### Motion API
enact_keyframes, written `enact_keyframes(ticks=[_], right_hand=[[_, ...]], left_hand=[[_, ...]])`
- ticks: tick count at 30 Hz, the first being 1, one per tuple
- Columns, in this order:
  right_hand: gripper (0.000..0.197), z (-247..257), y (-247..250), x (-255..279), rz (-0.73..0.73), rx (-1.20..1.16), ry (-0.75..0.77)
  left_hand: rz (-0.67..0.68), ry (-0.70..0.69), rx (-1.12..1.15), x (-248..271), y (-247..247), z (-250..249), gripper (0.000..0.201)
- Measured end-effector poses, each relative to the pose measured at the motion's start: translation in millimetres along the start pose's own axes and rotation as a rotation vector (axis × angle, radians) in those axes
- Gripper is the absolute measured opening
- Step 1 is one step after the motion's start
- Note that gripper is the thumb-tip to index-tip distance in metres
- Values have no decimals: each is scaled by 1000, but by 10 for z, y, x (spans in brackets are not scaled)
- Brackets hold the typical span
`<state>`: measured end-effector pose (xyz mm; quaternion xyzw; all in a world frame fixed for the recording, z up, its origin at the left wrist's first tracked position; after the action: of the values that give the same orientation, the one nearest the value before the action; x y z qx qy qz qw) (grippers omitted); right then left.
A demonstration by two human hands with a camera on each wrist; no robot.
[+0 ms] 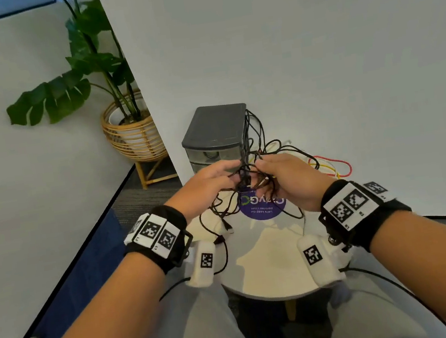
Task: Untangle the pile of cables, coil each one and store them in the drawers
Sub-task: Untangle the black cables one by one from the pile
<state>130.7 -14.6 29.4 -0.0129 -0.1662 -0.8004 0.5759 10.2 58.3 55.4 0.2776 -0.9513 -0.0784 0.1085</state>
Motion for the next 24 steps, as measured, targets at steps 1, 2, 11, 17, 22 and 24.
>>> enact_keyframes(ticks=[1,2,11,17,22,24], right_hand=[[31,26,-6,-9,7,-88,-11],[31,55,-14,-15,9,-180,-27],[36,397,-155,24,229,-518,79],[35,284,-113,101,298,-286,215],[15,81,-44,71,145,167,222],[11,37,-51,49,127,359,235]], left_hand=[[18,-6,10,5,10,-38,37],[36,-16,18,10,23,-79,35],[-12,-248,-176,57,165,-572,39],[-80,-278,-126,68,269,-814,19],[-177,-303,-115,83,390,-915,18],[-208,-314,-123,97,435,-947,21]])
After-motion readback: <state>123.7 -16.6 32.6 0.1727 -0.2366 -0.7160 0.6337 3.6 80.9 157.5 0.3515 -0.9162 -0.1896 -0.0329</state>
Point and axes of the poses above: each hand's wrist, its own x-axis away from the middle knuckle, its own y-axis out of the back of the hand, z = x × y, the point moved 10 cm from there along -x, towards the middle knuckle, and after that the axes turned 14 degrees about x, right-handed, at the moved point
